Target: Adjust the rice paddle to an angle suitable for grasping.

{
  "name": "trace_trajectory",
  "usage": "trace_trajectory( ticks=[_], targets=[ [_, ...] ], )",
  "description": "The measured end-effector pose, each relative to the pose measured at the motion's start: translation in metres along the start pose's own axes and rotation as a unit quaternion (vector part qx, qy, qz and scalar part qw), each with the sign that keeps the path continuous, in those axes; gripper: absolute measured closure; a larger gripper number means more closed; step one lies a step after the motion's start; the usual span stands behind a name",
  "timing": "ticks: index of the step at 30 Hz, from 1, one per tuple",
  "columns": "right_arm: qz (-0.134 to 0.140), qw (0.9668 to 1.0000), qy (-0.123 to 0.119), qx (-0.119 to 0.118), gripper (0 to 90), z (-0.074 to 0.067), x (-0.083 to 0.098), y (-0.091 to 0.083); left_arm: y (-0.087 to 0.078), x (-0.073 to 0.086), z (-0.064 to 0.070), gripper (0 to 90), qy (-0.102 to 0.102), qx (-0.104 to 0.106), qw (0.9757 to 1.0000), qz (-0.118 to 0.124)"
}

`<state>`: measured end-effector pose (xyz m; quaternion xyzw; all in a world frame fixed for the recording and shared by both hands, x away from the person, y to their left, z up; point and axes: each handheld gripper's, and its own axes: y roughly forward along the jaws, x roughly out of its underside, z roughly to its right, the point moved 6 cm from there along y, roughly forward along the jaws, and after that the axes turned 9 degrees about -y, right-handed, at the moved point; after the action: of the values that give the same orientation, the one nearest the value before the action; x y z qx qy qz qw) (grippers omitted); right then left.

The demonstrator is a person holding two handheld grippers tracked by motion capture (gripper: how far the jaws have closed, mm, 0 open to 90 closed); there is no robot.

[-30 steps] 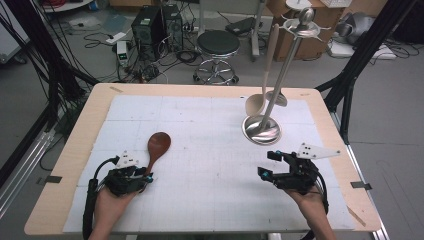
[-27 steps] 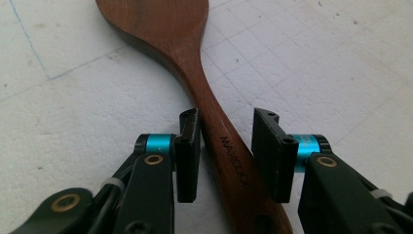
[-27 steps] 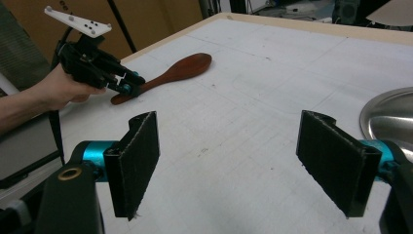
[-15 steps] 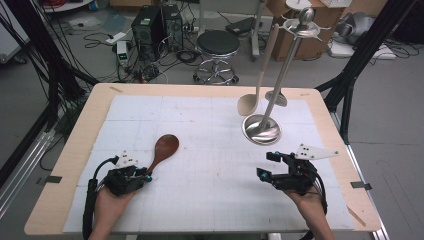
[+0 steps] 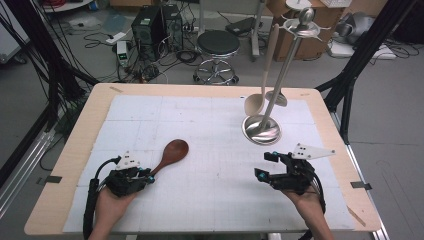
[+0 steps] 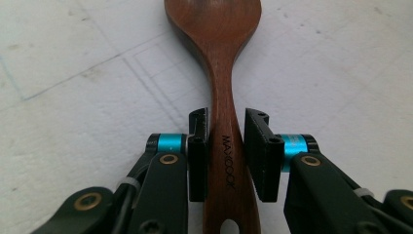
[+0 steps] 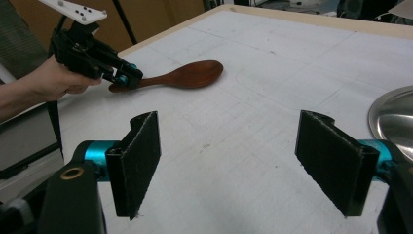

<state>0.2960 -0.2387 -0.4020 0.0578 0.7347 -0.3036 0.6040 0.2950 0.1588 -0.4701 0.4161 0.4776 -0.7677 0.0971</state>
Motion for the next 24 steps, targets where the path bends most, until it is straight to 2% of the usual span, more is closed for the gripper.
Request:
trace_trajectory(
  ticks=[10, 13, 17, 24],
  targets=[
    [-0.006, 0.9999, -0.009, -0.005, 24.4, -0.006, 0.000, 0.004, 0.005, -0.004, 0.022, 72.4, 0.036, 0.029, 0.9989, -0.007],
    [-0.010, 0.9998, -0.016, -0.005, 24.4, -0.007, 0.002, 0.004, 0.007, -0.004, 0.027, 72.5, 0.042, 0.038, 0.9984, -0.008],
    [-0.011, 0.9998, -0.014, -0.005, 24.4, -0.009, 0.005, 0.002, 0.009, -0.004, 0.031, 72.5, 0.047, 0.045, 0.9979, -0.010],
    [-0.016, 0.9998, -0.013, -0.002, 24.3, -0.012, 0.013, 0.000, 0.012, -0.002, 0.041, 72.5, 0.065, 0.064, 0.9956, -0.021]
  ],
)
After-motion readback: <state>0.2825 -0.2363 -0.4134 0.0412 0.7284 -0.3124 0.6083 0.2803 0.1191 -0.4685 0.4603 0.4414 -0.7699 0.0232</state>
